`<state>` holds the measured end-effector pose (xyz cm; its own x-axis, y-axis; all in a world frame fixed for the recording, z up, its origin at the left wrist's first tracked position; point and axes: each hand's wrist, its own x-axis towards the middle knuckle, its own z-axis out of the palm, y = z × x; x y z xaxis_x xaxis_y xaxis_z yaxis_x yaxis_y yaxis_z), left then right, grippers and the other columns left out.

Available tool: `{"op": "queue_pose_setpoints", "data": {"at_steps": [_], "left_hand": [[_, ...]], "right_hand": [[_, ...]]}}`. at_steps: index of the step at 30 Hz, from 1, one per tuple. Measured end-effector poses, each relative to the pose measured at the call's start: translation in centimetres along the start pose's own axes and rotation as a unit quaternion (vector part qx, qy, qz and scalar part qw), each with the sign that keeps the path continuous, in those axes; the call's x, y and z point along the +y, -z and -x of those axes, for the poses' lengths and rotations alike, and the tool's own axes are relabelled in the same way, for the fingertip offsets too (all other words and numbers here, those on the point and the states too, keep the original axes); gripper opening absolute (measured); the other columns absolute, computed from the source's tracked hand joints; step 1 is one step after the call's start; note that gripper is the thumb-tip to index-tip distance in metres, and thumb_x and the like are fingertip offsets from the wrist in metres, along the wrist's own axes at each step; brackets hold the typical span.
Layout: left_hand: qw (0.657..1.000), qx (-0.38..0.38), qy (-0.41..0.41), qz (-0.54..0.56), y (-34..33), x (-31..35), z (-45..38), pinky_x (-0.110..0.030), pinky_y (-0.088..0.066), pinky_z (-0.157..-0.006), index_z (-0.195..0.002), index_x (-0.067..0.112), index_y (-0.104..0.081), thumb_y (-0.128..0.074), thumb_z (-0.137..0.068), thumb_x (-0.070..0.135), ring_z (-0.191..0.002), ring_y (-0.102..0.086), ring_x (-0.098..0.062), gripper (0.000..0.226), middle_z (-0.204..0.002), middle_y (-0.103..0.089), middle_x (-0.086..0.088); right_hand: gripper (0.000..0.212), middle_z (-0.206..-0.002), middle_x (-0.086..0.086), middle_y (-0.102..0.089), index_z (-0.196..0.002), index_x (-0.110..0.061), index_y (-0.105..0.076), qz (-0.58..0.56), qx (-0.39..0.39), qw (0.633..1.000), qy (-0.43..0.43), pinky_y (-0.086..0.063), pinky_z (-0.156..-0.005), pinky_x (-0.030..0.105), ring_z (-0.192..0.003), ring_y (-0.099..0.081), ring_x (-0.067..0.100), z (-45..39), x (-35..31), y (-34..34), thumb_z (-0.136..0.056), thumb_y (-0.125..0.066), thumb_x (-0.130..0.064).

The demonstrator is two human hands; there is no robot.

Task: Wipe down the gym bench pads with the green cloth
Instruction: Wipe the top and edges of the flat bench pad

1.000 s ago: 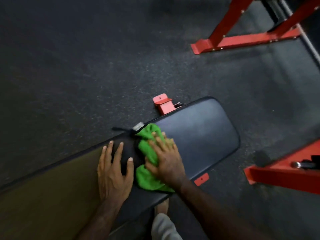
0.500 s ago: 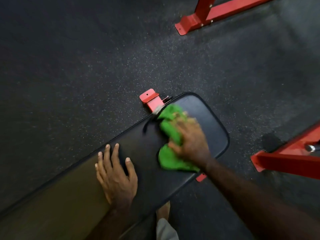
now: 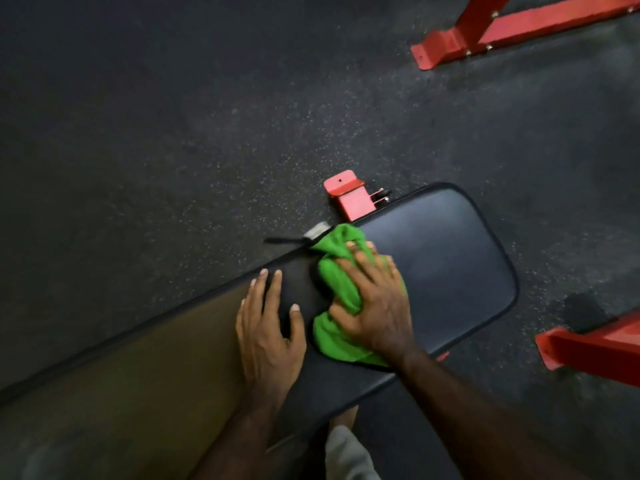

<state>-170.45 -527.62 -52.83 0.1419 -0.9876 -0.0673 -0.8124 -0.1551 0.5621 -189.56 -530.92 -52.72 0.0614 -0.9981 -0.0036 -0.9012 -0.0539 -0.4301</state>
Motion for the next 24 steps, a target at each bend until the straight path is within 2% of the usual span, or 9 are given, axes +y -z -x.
{"op": "queue_pose_setpoints", "data": {"at_steps": [2,3,5,7,8,12,16,19,24], "left_hand": [[1.0,0.02,0.017,-0.012,1.8,-2.5,0.4,-0.043,-0.028,-0.12,-0.153,0.022,-0.048,-0.057,-0.097,0.034,-0.152,-0.032,-0.022,0.058,-0.164,-0.038,0.001],[0.999,0.036,0.034,-0.017,3.0,-4.1,0.7,-0.044,-0.029,-0.12,-0.153,0.022,-0.048,-0.056,-0.098,0.035,-0.153,-0.031,-0.022,0.058,-0.164,-0.037,0.001],[0.996,0.056,0.061,-0.024,5.1,-7.1,1.3,-0.044,-0.028,-0.12,-0.153,0.023,-0.048,-0.053,-0.099,0.036,-0.154,-0.03,-0.023,0.056,-0.165,-0.037,0.001],[0.994,0.078,0.076,-0.016,6.7,-9.7,2.2,-0.044,-0.028,-0.12,-0.153,0.021,-0.048,-0.05,-0.099,0.033,-0.152,-0.032,-0.023,0.055,-0.163,-0.039,-0.001],[0.992,0.09,0.087,-0.011,7.6,-10.9,2.7,-0.045,-0.029,-0.12,-0.152,0.019,-0.049,-0.048,-0.099,0.031,-0.151,-0.034,-0.024,0.055,-0.162,-0.041,-0.002],[0.977,0.122,0.172,-0.011,12.3,-17.0,5.8,-0.048,-0.031,-0.119,-0.151,0.02,-0.05,-0.045,-0.1,0.037,-0.15,-0.035,-0.026,0.054,-0.16,-0.043,-0.003],[0.961,0.159,0.224,-0.017,16.7,-22.6,10.2,-0.043,-0.027,-0.122,-0.155,0.018,-0.044,-0.047,-0.1,0.041,-0.153,-0.031,-0.024,0.059,-0.162,-0.04,-0.003],[0.945,0.192,0.265,-0.017,18.9,-26.6,13.0,-0.041,-0.025,-0.121,-0.156,0.016,-0.042,-0.048,-0.1,0.04,-0.153,-0.029,-0.024,0.061,-0.163,-0.039,-0.005],[0.931,0.211,0.296,-0.024,20.7,-31.8,16.4,-0.049,-0.029,-0.12,-0.15,0.011,-0.05,-0.047,-0.097,0.033,-0.152,-0.031,-0.03,0.058,-0.162,-0.04,-0.009]], "right_hand": [[0.081,-0.163,0.004,-0.041,-0.147,-0.022,-0.057,-0.028,0.041,0.991,-0.123,-0.025,-0.124,0.055,-0.153,-0.032,0.033,0.7,-3.4,-1.1,-0.072,-0.063,-0.053],[0.083,-0.164,0.004,-0.04,-0.148,-0.022,-0.055,-0.039,0.034,0.99,-0.132,-0.022,-0.124,0.055,-0.154,-0.03,0.033,1.3,-5.9,-2.0,-0.072,-0.063,-0.053],[0.085,-0.165,0.005,-0.038,-0.151,-0.024,-0.052,-0.039,-0.037,0.998,-0.032,-0.021,-0.124,0.056,-0.155,-0.026,0.033,2.9,-10.7,-3.9,-0.074,-0.063,-0.056],[0.079,-0.168,0.002,-0.032,-0.151,-0.027,-0.052,-0.022,-0.106,0.99,0.091,-0.021,-0.125,0.056,-0.157,-0.022,0.032,4.4,-14.6,-5.9,-0.08,-0.063,-0.059],[0.075,-0.169,0.001,-0.03,-0.151,-0.028,-0.052,-0.016,-0.121,0.985,0.125,-0.02,-0.125,0.055,-0.158,-0.02,0.031,5.1,-16.4,-6.8,-0.084,-0.062,-0.06],[0.075,-0.169,0.0,-0.029,-0.151,-0.027,-0.05,0.002,-0.153,0.974,0.167,-0.02,-0.126,0.055,-0.158,-0.019,0.03,6.6,-23.6,-10.0,-0.085,-0.057,-0.061],[0.077,-0.169,0.001,-0.03,-0.151,-0.027,-0.051,0.023,-0.179,0.958,0.224,-0.023,-0.124,0.057,-0.158,-0.021,0.032,8.5,-30.0,-12.9,-0.082,-0.058,-0.061],[0.079,-0.17,0.001,-0.026,-0.153,-0.027,-0.048,0.031,-0.206,0.945,0.252,-0.02,-0.126,0.056,-0.159,-0.017,0.032,11.0,-33.9,-14.7,-0.083,-0.058,-0.062],[0.078,-0.168,0.004,-0.032,-0.15,-0.022,-0.052,0.027,-0.224,0.895,0.384,-0.018,-0.124,0.055,-0.158,-0.019,0.032,15.5,-37.5,-17.4,-0.086,-0.052,-0.066]]}}
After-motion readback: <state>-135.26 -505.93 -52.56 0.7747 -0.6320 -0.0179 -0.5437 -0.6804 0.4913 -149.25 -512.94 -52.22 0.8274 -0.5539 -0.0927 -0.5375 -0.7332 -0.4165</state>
